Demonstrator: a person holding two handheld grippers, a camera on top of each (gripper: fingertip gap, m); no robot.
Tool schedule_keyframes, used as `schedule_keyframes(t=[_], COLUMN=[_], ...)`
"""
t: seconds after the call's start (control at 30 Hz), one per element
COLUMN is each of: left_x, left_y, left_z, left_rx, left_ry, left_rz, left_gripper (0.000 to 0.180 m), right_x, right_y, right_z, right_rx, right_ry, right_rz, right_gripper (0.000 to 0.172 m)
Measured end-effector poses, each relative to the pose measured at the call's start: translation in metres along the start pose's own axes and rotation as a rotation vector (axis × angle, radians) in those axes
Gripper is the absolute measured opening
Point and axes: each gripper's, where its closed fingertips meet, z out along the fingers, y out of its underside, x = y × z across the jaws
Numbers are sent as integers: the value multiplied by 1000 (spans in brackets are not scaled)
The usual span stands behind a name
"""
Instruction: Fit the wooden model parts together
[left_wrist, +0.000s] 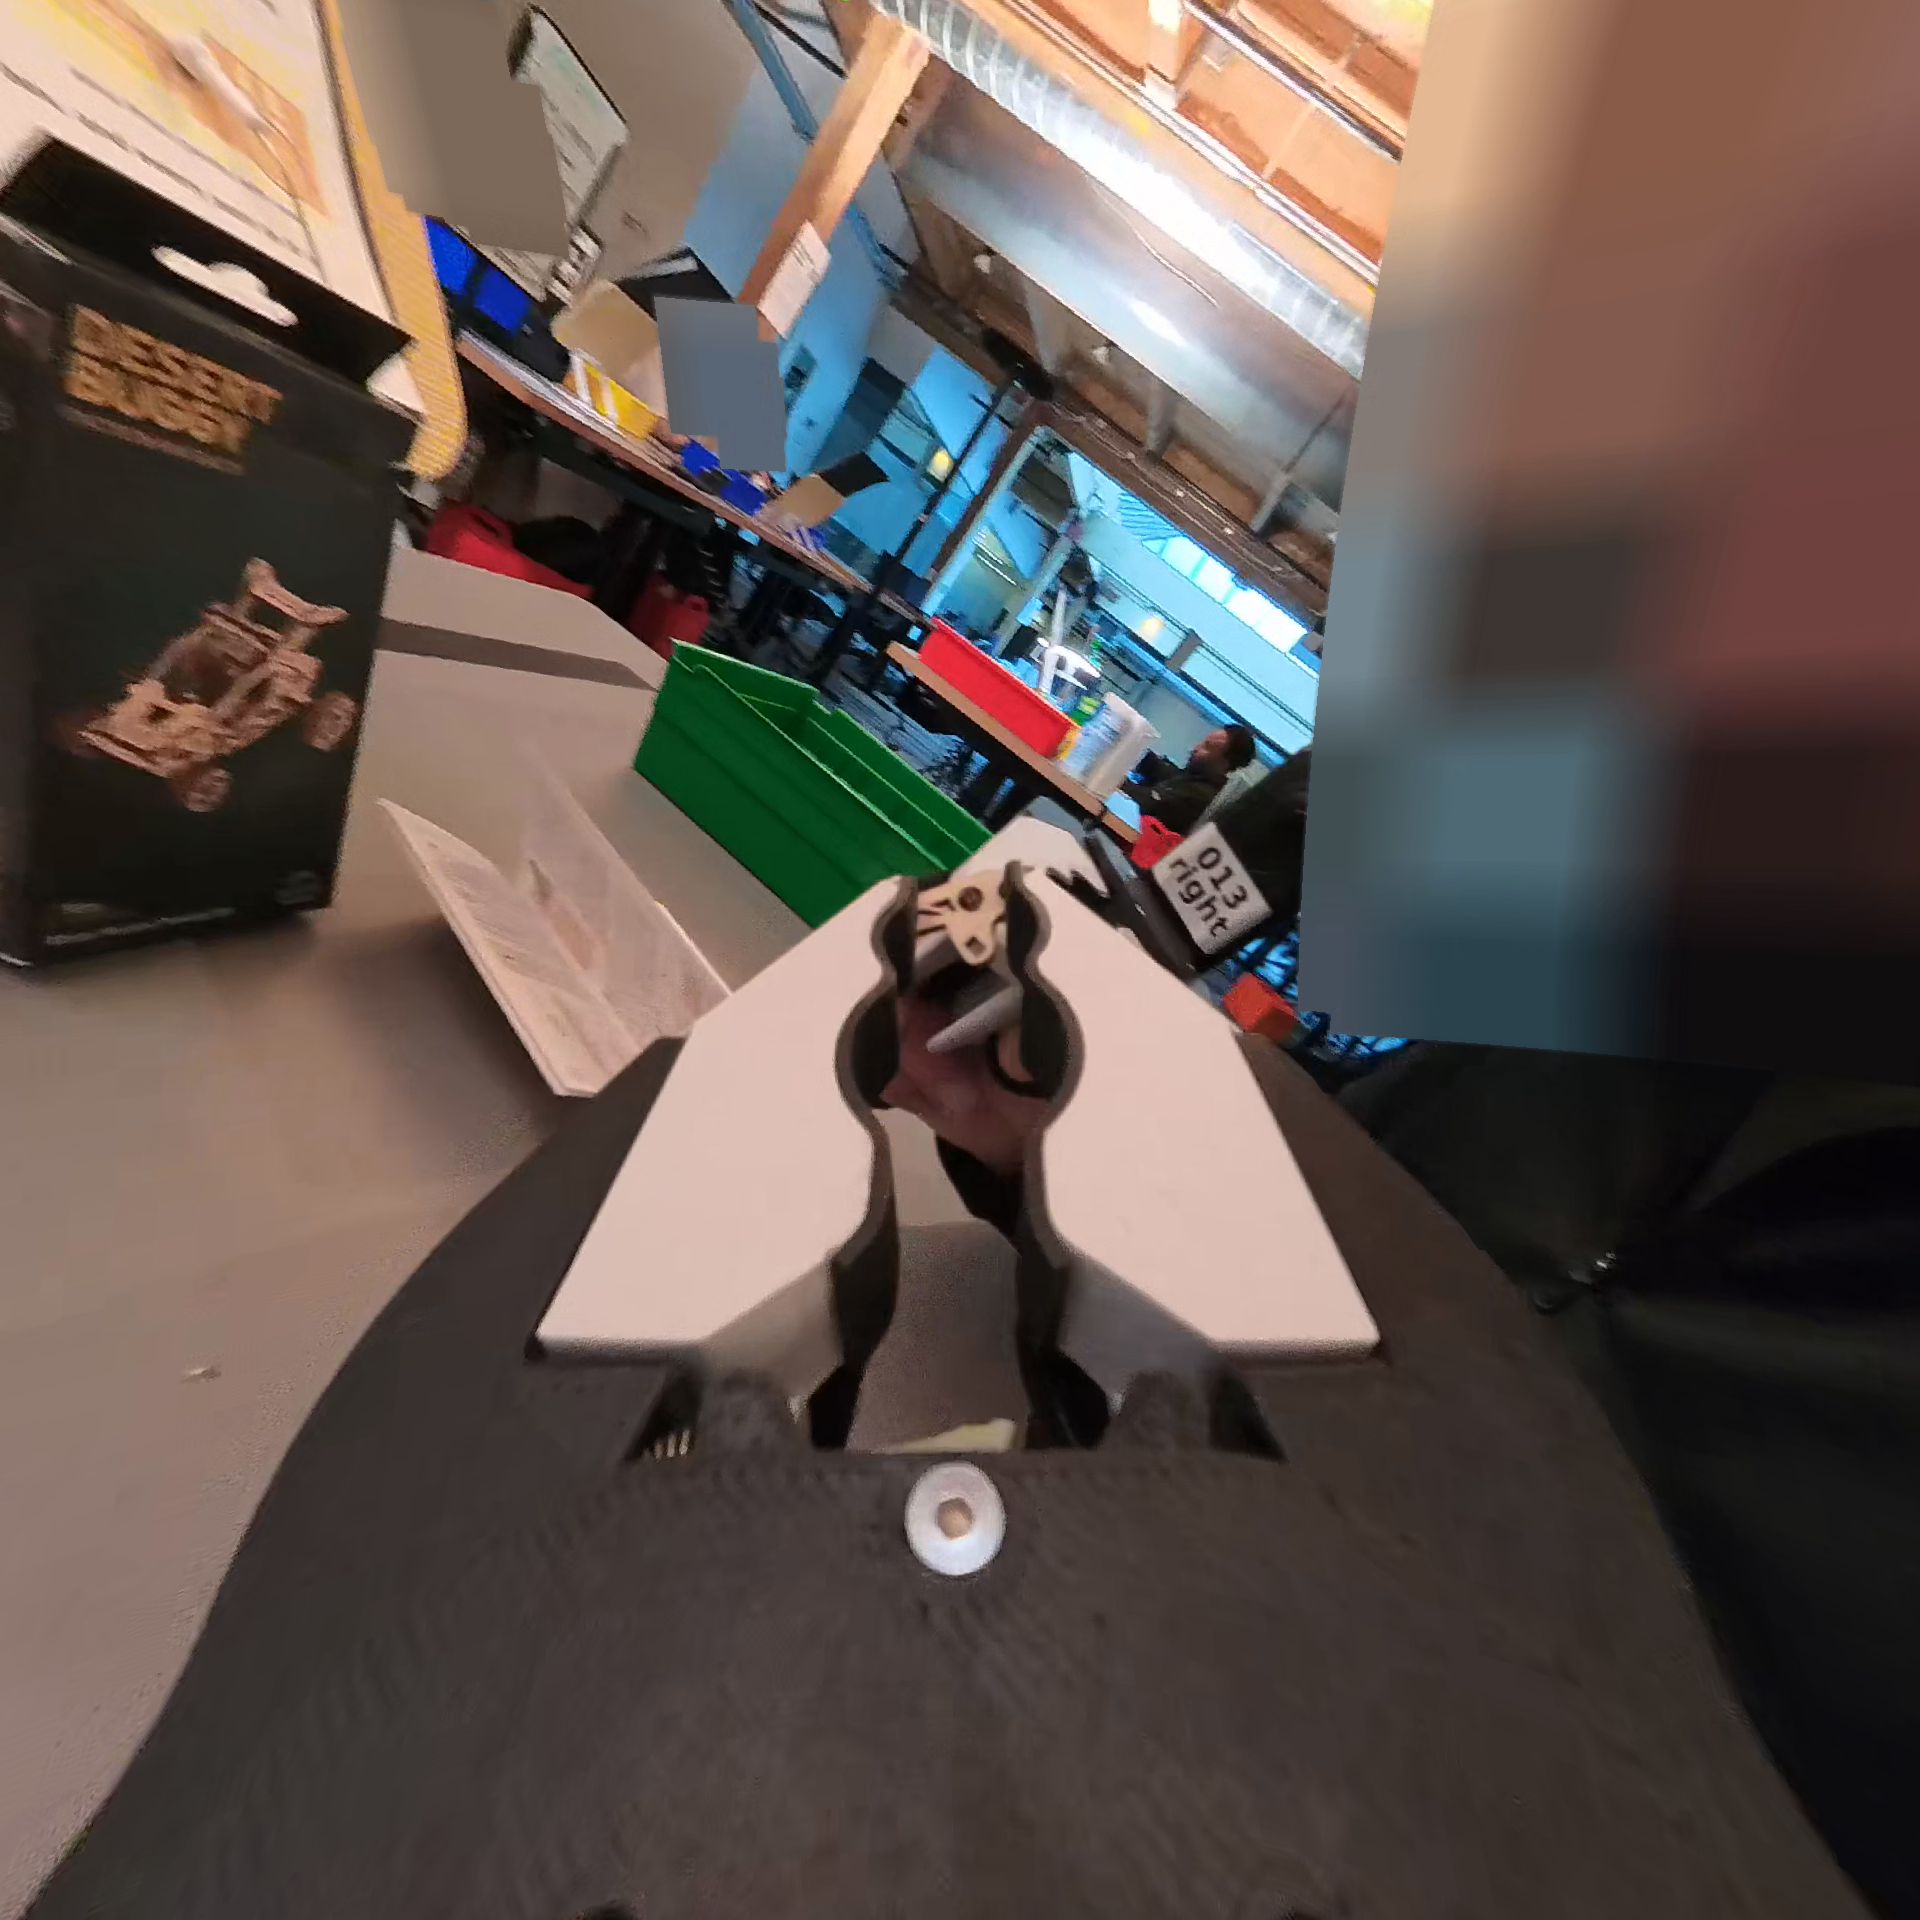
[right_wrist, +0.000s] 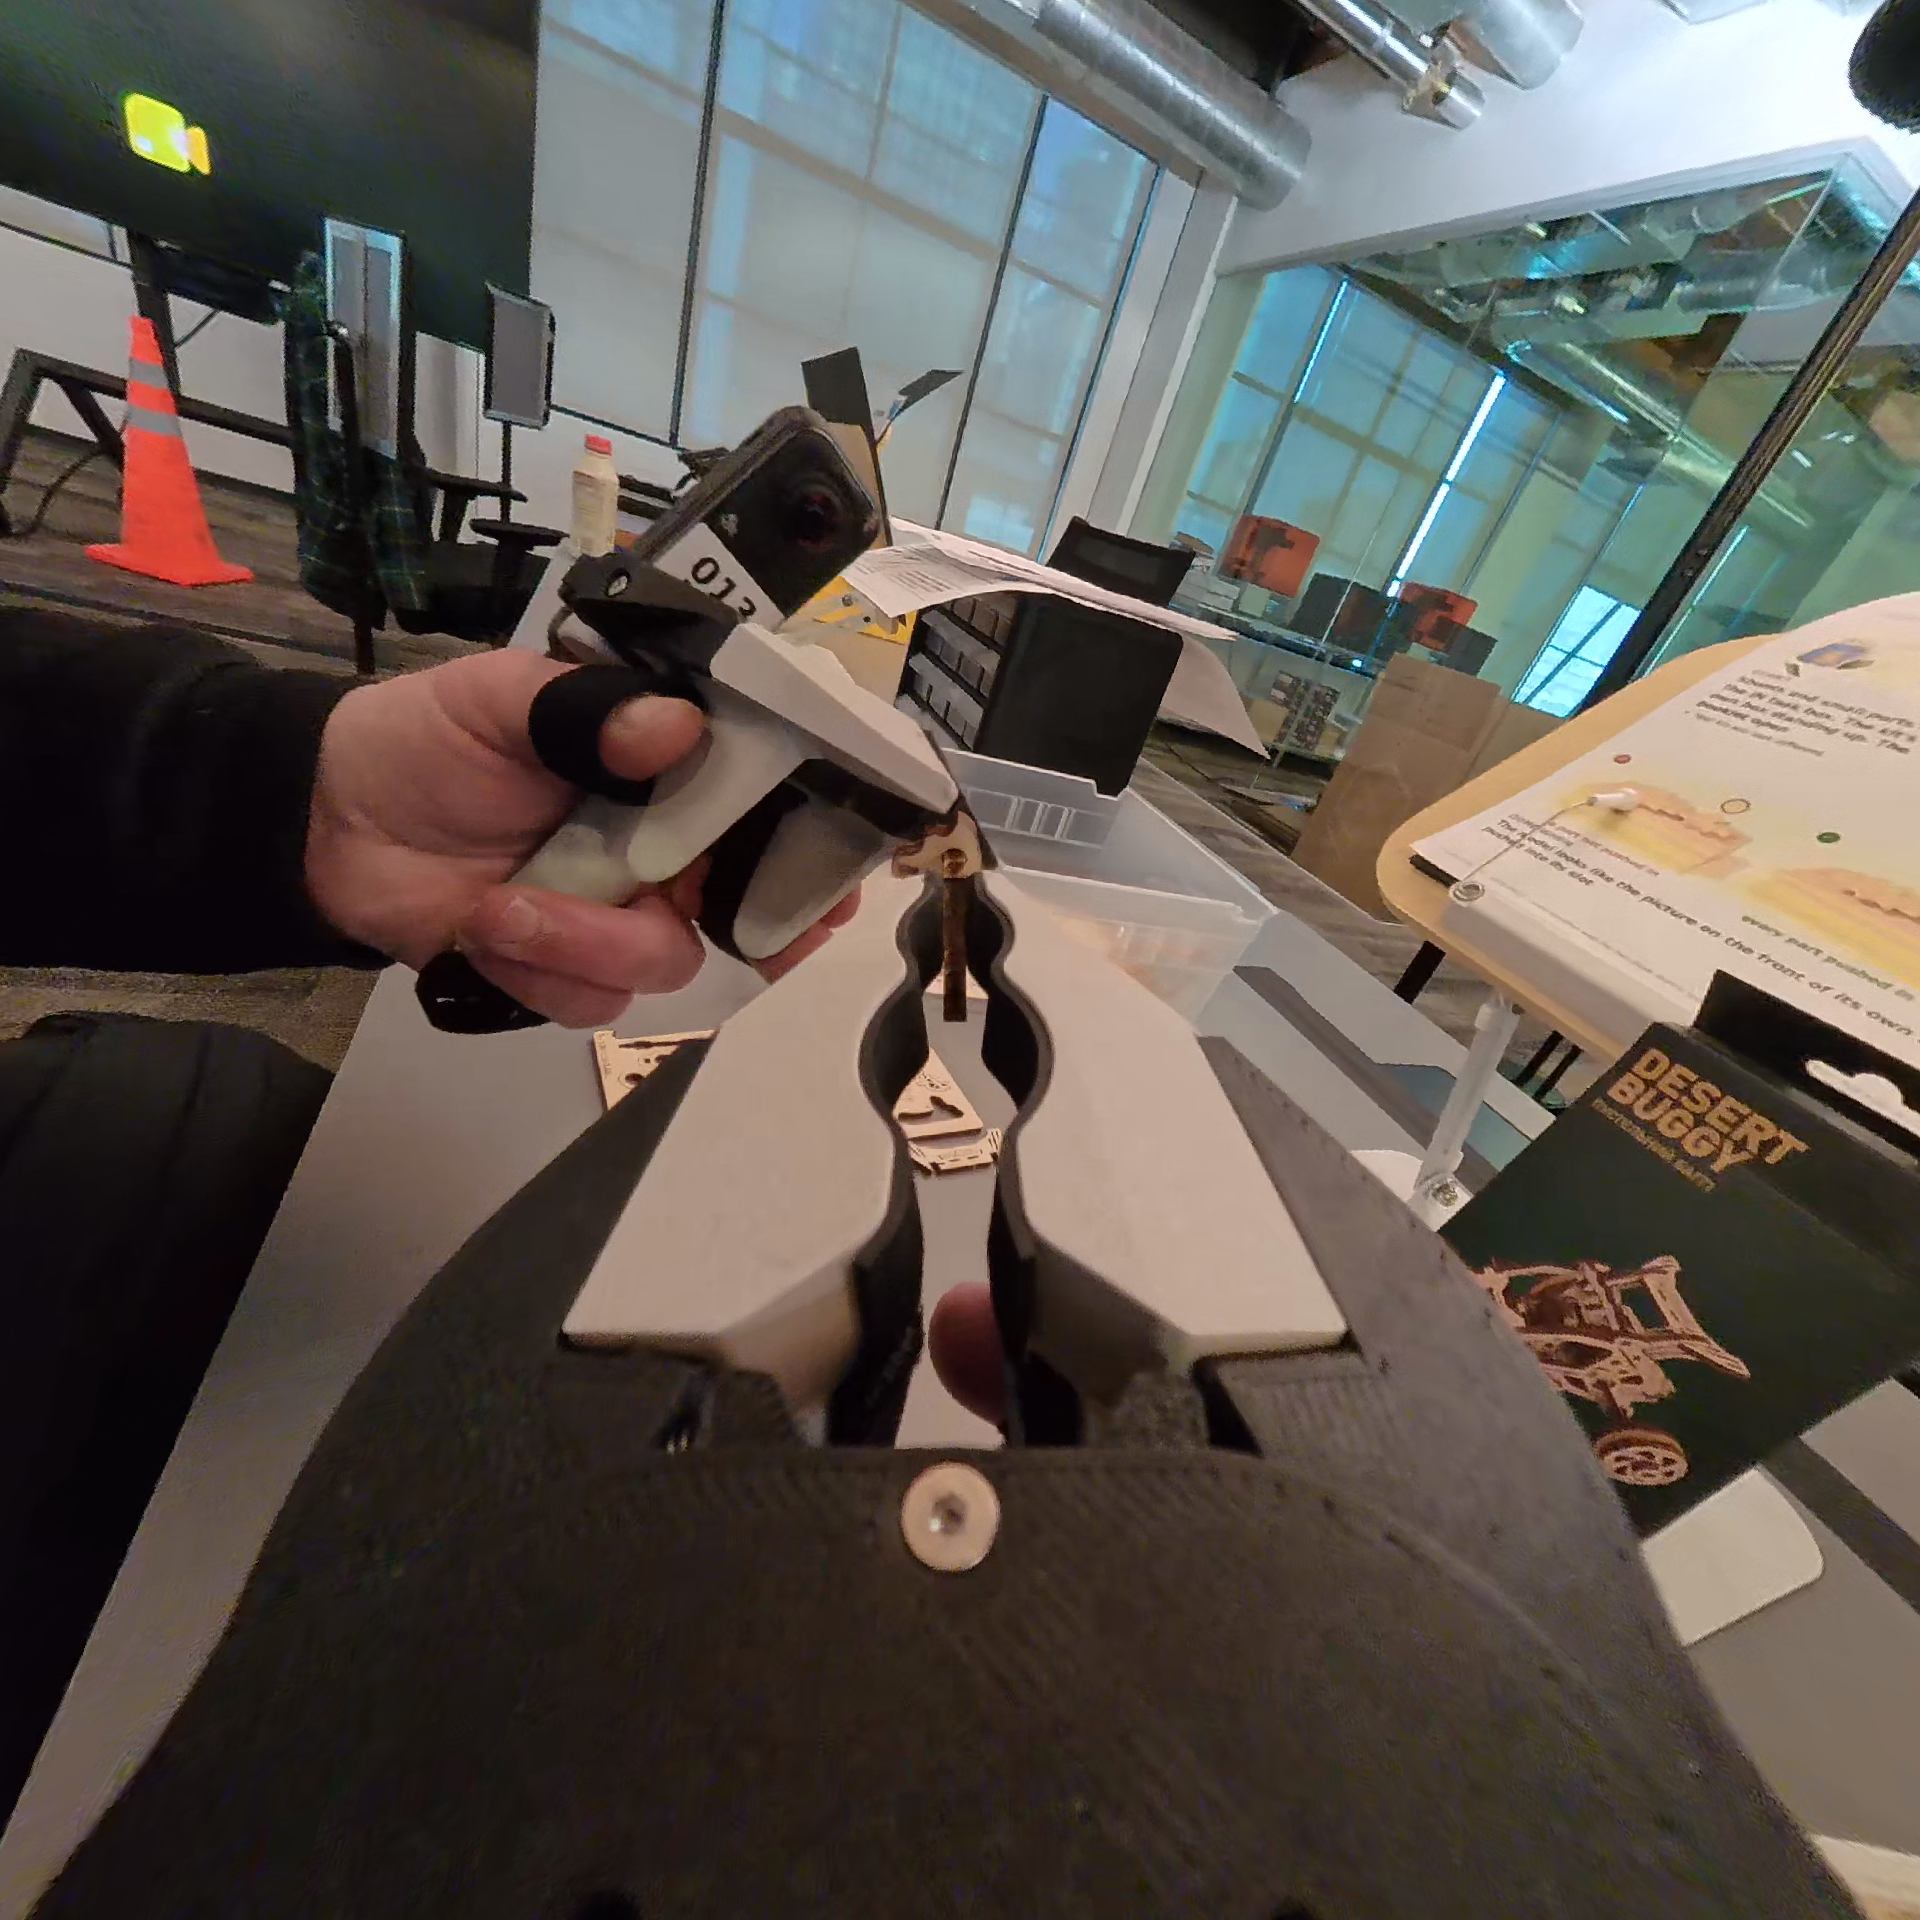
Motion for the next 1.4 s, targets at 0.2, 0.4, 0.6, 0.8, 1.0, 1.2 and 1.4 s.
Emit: schedule_keyframes(t=[0.2, 0.4, 0.6, 0.8, 1.0, 1.2, 1.4], left_x=[3, 6, 1, -3, -9, -11, -9], left_y=[5, 8, 9, 6, 4, -7, 3], left_z=[3, 5, 8, 9, 8, -2, 4], left_rx=[-16, 15, 40, 84, 152, 201, 157], left_ry=[39, 77, -16, -88, -172, -194, -152], left_rz=[-47, -100, -25, 3, 21, 44, 0], left_gripper=[13, 13, 6, 6, 6, 10, 5], right_x=[-2, -4, 0, 4, 8, 5, 8], right_y=[0, -1, 6, 7, 11, 7, 7], right_z=[-5, -8, -7, -4, 0, -1, -1], right_rx=[8, 37, -40, -80, -104, -65, -50], right_ry=[-33, -50, 19, 73, 165, 163, 175], right_rz=[-39, -30, -89, -91, -46, -59, -36], right_gripper=[1, 1, 1, 2, 1, 1, 1])
